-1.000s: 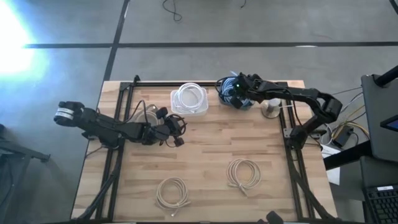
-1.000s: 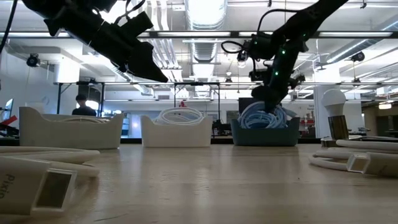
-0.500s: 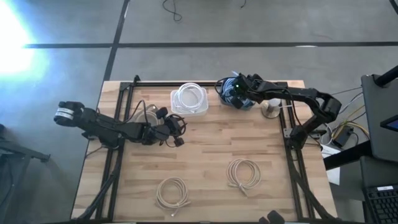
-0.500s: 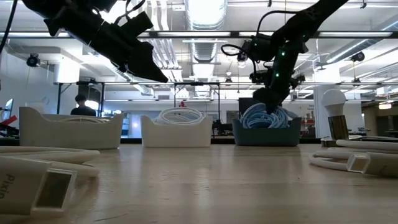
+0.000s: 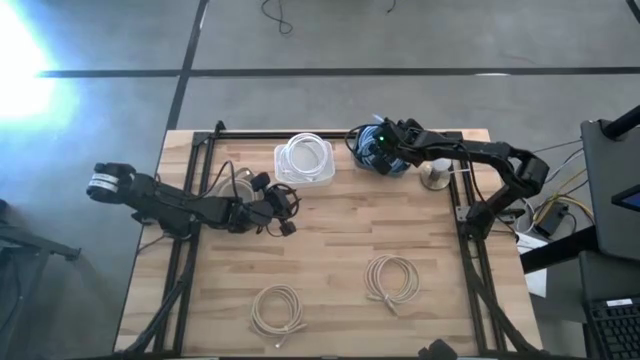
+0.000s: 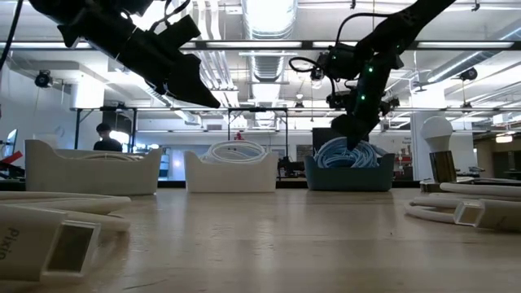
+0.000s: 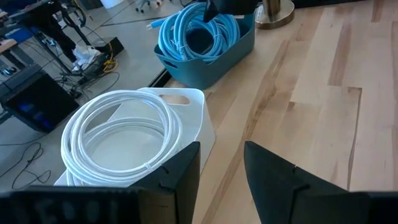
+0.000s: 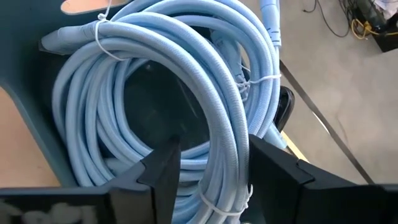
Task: Pick & Place USB Port
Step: Put the blue charger cable into the blue bin, then put the left brown charger cable into the gray bin
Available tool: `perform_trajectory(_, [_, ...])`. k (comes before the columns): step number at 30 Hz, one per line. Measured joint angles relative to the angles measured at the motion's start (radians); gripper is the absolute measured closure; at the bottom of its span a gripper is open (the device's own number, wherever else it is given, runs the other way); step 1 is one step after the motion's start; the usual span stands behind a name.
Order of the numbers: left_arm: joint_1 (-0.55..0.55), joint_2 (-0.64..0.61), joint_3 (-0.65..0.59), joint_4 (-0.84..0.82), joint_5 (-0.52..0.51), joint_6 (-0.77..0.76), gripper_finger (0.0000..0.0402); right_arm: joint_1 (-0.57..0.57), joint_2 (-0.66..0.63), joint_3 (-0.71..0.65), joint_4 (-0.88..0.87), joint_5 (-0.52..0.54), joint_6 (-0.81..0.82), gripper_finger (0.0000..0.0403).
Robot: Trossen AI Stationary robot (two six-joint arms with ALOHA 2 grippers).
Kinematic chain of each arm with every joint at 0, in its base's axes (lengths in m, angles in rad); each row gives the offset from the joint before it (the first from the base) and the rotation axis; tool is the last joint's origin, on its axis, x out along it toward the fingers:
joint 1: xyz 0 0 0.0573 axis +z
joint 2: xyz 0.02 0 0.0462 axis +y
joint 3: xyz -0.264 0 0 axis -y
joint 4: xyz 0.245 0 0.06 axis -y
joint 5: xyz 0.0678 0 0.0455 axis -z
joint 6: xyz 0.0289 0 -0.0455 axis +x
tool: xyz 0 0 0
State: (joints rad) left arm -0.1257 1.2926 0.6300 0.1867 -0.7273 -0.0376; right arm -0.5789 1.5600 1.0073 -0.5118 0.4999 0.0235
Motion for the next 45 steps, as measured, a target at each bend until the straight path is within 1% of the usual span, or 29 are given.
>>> perform_trajectory(5, [0.0, 0.0, 0.0, 0.0, 0.014, -0.001, 0.0257, 0.0, -0.001, 0.024, -0.008, 0.0, 0.003, 0.0217])
perform_trajectory(10, [0.0, 0.0, 0.0, 0.0, 0.039, -0.02, 0.0257, 0.016, -0.002, 0.066, -0.009, 0.0, 0.022, 0.0213])
perform_trajectory(13, [0.0, 0.0, 0.0, 0.0, 0.096, -0.024, 0.0257, 0.039, -0.003, 0.093, -0.01, 0.0, 0.025, 0.0213])
perform_trajectory(17, [0.0, 0.0, 0.004, -0.003, 0.203, -0.038, 0.0257, 0.087, -0.003, 0.127, -0.019, -0.001, 0.003, 0.0213])
perform_trajectory(20, [0.0, 0.0, 0.026, -0.015, 0.323, -0.044, 0.0257, 0.132, -0.003, 0.153, -0.047, -0.001, 0.0, 0.0213])
perform_trajectory(23, [0.0, 0.0, 0.061, -0.101, 0.492, -0.047, 0.0257, 0.18, -0.003, 0.167, -0.065, -0.002, 0.001, 0.0213])
perform_trajectory(25, [-0.003, 0.0, 0.08, -0.166, 0.583, -0.061, 0.0257, 0.212, -0.003, 0.171, -0.063, -0.003, 0.001, 0.0213])
perform_trajectory(30, [-0.018, 0.001, 0.084, -0.268, 0.723, -0.189, 0.0257, 0.275, -0.003, 0.168, -0.061, -0.003, 0.003, 0.0213])
perform_trajectory(34, [-0.079, 0.001, 0.082, -0.339, 0.756, -0.281, 0.0257, 0.302, -0.003, 0.168, -0.06, -0.003, 0.02, 0.0213])
perform_trajectory(38, [-0.168, 0.001, 0.081, -0.343, 0.756, -0.315, 0.0257, 0.314, -0.003, 0.167, -0.06, -0.003, 0.028, 0.0213])
perform_trajectory(41, [-0.229, 0.001, 0.071, -0.336, 0.738, -0.353, 0.0257, 0.315, -0.003, 0.167, -0.059, -0.003, 0.037, 0.0213])
perform_trajectory(45, [-0.269, 0.001, 0.041, -0.312, 0.695, -0.429, 0.0257, 0.315, -0.003, 0.167, -0.059, -0.003, 0.053, 0.0213])
